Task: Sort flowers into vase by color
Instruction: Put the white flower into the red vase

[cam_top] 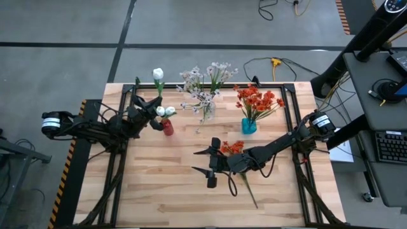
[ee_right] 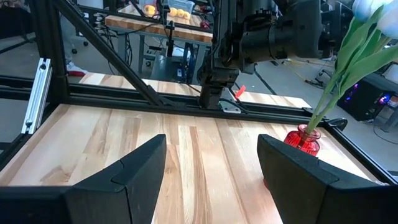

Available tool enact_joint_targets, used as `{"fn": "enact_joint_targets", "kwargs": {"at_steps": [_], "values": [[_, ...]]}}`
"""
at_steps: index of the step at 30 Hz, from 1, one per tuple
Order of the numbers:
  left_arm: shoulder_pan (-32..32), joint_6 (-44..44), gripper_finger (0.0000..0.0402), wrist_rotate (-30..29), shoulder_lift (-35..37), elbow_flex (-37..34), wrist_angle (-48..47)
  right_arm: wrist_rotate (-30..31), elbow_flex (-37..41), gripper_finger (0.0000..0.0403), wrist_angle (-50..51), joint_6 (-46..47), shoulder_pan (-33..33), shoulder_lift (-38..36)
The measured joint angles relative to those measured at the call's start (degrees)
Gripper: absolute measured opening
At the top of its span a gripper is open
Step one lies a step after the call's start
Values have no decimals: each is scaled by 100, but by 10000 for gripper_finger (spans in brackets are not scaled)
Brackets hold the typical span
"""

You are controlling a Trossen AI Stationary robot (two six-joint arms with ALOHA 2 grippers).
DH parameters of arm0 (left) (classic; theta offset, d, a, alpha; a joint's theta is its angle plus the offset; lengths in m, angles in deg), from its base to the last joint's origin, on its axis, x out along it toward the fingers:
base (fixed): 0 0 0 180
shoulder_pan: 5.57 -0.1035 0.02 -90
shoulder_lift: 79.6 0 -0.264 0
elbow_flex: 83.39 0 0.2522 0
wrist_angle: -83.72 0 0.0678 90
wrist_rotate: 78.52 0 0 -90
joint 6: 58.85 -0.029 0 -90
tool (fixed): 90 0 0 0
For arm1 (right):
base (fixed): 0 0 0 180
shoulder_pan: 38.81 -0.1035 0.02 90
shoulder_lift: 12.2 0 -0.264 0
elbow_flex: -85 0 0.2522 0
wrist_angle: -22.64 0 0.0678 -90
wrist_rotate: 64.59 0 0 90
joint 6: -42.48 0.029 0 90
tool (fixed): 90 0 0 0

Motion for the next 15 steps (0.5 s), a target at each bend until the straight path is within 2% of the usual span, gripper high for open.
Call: {"fn": "enact_joint_targets", "kwargs": {"at_steps": [15], "values": [[0,0,77,-3,9,-20,0,-3,0,244,0,0,0,0]]}}
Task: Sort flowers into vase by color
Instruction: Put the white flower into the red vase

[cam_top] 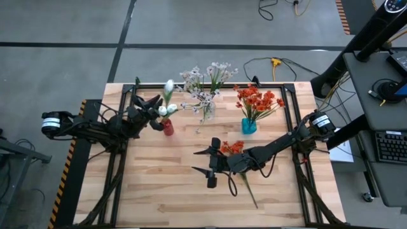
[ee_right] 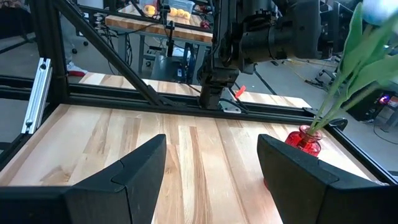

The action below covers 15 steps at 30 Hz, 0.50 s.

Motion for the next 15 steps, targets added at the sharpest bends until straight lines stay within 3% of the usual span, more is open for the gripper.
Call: {"fn": "enact_joint_targets", "kwargs": {"at_steps": [15], "values": [[69,-451,105,-8,546,-238,-1,0,0,244,266,297,-51,-121]]}}
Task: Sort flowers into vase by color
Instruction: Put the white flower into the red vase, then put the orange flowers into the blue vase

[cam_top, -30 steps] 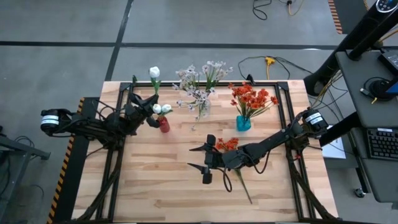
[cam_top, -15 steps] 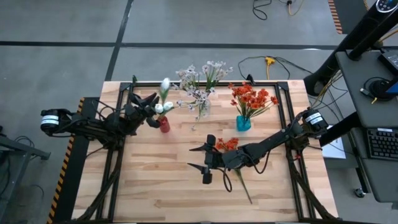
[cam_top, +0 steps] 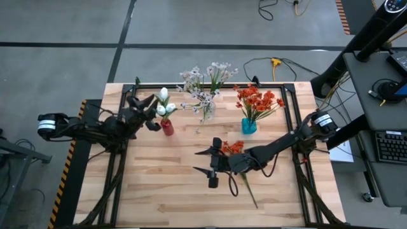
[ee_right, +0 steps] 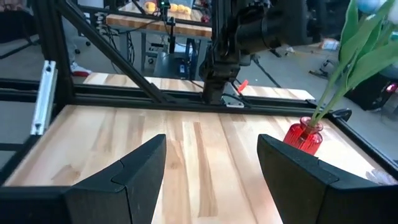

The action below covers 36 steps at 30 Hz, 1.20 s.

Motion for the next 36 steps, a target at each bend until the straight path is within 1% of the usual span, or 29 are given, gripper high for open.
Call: {"fn": "enact_joint_targets", "kwargs": {"at_steps": [6,9,11,14,18,21,22,24,27,30,33,36], "values": [[14,-90,105,-3,454,-272,3,1,-2,244,569,401,-112,-306],[55,-48,105,-7,619,-345,-10,-1,-2,244,1128,701,-220,-515],[116,-123,105,-8,730,-345,-79,1,-31,244,1624,1115,-292,-651],[264,-211,105,-6,874,-327,-173,-18,-228,244,2712,1877,-421,-784],[566,-315,105,-1,991,-179,-420,-122,-764,244,4517,2973,-592,-825],[856,-424,105,-22,1019,130,-1162,-433,-1202,244,5889,3966,-679,-779],[963,-494,105,-135,1027,268,-1447,-553,-1312,244,6296,4293,-706,-750],[1199,-776,105,-536,1033,613,-2049,-765,-1451,244,6937,4873,-763,-721],[1696,-1335,105,-1685,1076,1099,-2930,-847,-1482,244,7710,5567,-893,-737],[2333,-1891,105,-2672,1113,1524,-3580,-979,-1460,244,8368,6357,-1047,-782],[3031,-2406,105,-3611,1117,1902,-3858,-1350,-1405,244,8818,7005,-1163,-783],[3669,-2809,105,-4566,1081,2277,-3877,-1568,-1251,248,8921,7486,-1233,-782]]}}
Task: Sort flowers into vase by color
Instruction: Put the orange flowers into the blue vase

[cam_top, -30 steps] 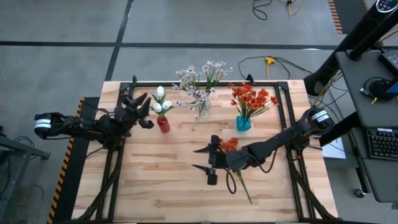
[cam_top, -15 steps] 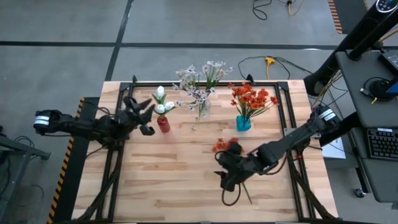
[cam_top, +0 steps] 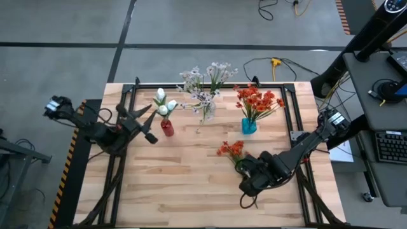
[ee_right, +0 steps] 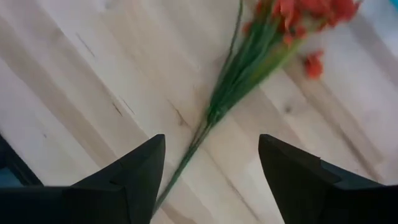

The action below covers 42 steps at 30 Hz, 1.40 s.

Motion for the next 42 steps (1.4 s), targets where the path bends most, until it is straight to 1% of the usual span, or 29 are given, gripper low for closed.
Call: {"fn": "enact_joint_targets", "kwargs": {"at_steps": [3,6,7,11,15,20,26,28,29,32,34,40,42], "values": [[554,-262,105,-815,-61,348,-101,-208,210,266,-14,341,-12,0],[1010,-382,105,-1388,-156,640,-255,-235,398,290,-30,566,-10,0],[1136,-387,105,-1500,-190,725,-328,-231,458,298,-34,621,-8,0],[1589,-360,105,-1582,-348,1048,-643,-222,711,326,-212,764,62,3],[1785,-357,105,-1578,-582,1311,-676,-32,1014,342,-702,768,171,81],[1871,-148,105,-1574,-892,1459,-675,141,1492,345,-1585,698,388,189],[2212,246,105,-1556,-1153,1337,-675,142,1953,344,-2463,508,595,404],[2394,536,105,-1335,-1192,1187,-699,143,1980,342,-2535,505,622,515],[2497,736,105,-1068,-1194,1090,-724,141,1983,340,-2552,503,628,566],[2757,1394,105,147,-1104,705,-776,143,1971,331,-2593,480,635,718],[2853,1775,105,816,-1037,482,-780,143,1923,324,-2589,465,635,814],[2897,2390,105,1792,-979,62,-810,190,1822,284,-2556,420,632,986],[2897,2532,105,1883,-975,8,-815,231,1815,264,-2551,434,632,1003]]}}
